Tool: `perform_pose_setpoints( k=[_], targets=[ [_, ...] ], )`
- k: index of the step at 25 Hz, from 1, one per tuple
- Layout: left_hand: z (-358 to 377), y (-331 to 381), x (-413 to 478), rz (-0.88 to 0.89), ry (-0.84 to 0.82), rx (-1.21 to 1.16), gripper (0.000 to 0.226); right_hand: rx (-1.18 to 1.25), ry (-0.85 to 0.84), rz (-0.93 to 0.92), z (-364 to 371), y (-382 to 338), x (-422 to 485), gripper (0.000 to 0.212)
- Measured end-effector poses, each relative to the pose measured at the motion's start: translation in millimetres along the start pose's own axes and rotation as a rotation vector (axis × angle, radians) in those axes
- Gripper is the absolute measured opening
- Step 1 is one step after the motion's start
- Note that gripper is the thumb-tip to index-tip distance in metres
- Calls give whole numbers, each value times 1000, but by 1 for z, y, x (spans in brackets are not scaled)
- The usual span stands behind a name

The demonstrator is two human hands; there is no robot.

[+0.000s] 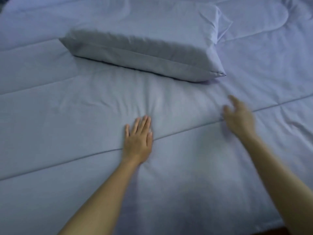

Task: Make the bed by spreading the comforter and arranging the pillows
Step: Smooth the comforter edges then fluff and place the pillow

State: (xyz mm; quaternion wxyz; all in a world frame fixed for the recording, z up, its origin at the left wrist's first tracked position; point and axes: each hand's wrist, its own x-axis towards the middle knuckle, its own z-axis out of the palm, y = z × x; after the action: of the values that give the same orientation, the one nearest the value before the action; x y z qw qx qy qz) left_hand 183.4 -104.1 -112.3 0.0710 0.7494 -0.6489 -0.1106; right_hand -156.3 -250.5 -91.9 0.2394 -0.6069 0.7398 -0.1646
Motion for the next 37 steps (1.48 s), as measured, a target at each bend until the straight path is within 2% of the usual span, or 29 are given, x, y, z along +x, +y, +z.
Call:
perform_pose_setpoints(
  k=[3,5,6,8,10,13,17,20,21,22,23,24,27,29,31,34,37],
  targets=[
    [-2,10,-47,-149,32,-59,61,-159,-292,-514,107,-119,-20,51],
    [0,12,-55,-213,70,-56,63,-312,-467,-727,148,-154,-50,55],
    [2,11,-54,-221,107,-44,64,-345,-478,-776,153,-153,-54,57],
    [5,15,-51,-225,163,-36,65,-275,-367,-773,137,-118,-28,58],
    [4,18,-53,-230,211,-43,66,-206,-253,-589,100,-57,21,58],
    [0,25,-51,-239,274,-62,67,-229,-113,-300,5,52,77,59],
    [-2,31,-49,-257,319,-84,70,-255,48,67,-100,176,49,64],
    [-6,34,-51,-250,294,-108,73,-214,183,444,-132,208,5,69],
    [-8,36,-52,-248,274,-106,74,-189,214,529,-127,199,-9,71],
    [-10,38,-53,-243,260,-104,75,-160,224,517,-113,183,-25,72],
    [-14,41,-54,-249,247,-104,75,-136,202,392,-88,162,-45,73],
    [-20,46,-54,-264,225,-101,73,-140,157,183,-53,138,-69,72],
    [-30,67,-57,-283,100,-117,65,-288,-76,-530,55,56,-164,66],
    [-27,83,-58,-251,76,-150,62,-346,-161,-781,83,25,-203,58],
    [-18,104,-56,-228,93,-172,62,-280,-66,-833,69,42,-178,54],
    [7,156,-37,-118,137,-159,62,-254,87,-689,10,134,-93,54],
    [39,239,-6,1,134,-155,63,-215,136,-510,-76,245,-5,54]
  ],
)
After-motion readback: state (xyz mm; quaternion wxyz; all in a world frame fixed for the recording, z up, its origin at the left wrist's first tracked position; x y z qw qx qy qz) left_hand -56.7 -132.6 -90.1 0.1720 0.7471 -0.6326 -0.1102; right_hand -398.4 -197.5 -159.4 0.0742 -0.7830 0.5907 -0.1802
